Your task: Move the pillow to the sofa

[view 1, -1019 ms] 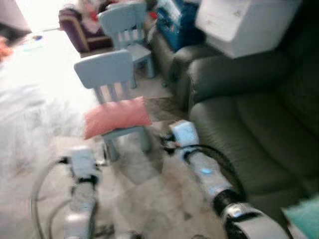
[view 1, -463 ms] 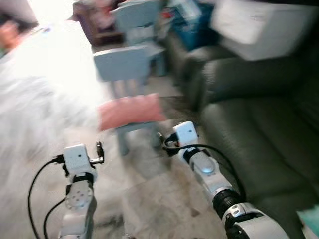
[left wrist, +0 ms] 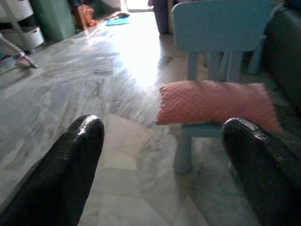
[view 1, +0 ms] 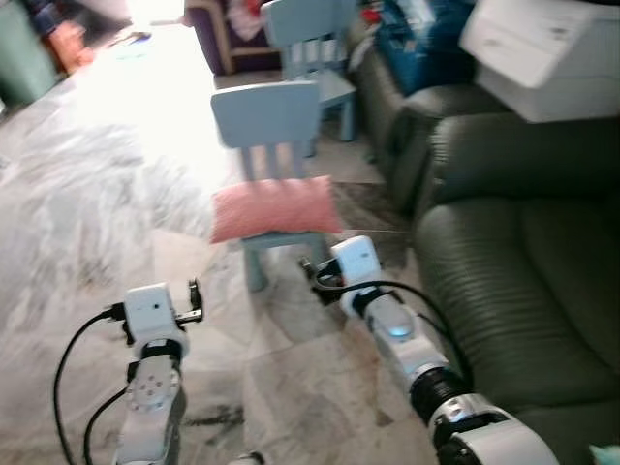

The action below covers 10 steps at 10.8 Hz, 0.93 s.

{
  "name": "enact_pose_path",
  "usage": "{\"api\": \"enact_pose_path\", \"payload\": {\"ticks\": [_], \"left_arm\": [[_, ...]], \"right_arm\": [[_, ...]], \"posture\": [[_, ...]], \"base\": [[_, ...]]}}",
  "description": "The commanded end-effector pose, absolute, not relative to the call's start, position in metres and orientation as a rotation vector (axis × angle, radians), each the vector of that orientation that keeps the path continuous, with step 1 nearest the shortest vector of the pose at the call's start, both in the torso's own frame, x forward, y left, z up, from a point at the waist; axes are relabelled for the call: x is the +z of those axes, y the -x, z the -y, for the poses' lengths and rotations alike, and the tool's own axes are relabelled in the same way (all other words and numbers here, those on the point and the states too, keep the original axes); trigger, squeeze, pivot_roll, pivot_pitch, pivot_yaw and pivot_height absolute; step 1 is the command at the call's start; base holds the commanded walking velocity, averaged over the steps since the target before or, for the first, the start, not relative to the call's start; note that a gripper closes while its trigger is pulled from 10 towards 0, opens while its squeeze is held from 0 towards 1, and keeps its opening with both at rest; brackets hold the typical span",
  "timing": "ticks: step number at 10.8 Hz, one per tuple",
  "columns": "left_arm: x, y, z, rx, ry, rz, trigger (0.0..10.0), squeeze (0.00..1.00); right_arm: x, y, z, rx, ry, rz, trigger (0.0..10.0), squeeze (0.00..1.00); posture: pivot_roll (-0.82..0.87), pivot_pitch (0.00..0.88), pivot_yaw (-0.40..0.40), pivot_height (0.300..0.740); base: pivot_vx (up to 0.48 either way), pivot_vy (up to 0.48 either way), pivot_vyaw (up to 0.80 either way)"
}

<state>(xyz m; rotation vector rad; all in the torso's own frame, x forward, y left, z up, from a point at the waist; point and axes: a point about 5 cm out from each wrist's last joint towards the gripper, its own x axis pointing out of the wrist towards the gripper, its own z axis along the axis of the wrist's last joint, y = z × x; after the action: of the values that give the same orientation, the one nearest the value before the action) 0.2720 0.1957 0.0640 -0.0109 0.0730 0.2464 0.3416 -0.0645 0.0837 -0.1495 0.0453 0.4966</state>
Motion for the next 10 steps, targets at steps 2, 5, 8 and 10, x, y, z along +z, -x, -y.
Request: {"api": "enact_pose_path", "payload": {"ticks": [2, 5, 8, 10], "left_arm": [[0.066, -0.270, -0.199, 0.258, 0.006, -0.062, 10.0, 0.00], [0.066, -0.266, -0.205, 0.292, 0.030, -0.048, 10.0, 0.00], [0.065, -0.264, -0.207, 0.304, 0.009, -0.052, 10.0, 0.00], [0.064, -0.263, -0.207, 0.310, 0.011, -0.054, 10.0, 0.00]], "right_arm": [[0.086, -0.341, 0.057, 0.513, 0.135, -0.031, 10.0, 0.00], [0.086, -0.337, 0.052, 0.556, 0.130, -0.016, 10.0, 0.00], [0.087, -0.335, 0.049, 0.586, 0.124, -0.005, 10.0, 0.00], [0.086, -0.334, 0.047, 0.599, 0.122, -0.002, 10.0, 0.00]], "posture": [[-0.10, 0.105, 0.045, 0.740], [-0.11, 0.110, 0.042, 0.740], [-0.11, 0.114, 0.040, 0.740], [-0.11, 0.115, 0.040, 0.740]], "base": [[0.000, 0.000, 0.00], [0.096, 0.000, 0.00], [0.410, 0.000, 0.00], [0.433, 0.000, 0.00]]}}
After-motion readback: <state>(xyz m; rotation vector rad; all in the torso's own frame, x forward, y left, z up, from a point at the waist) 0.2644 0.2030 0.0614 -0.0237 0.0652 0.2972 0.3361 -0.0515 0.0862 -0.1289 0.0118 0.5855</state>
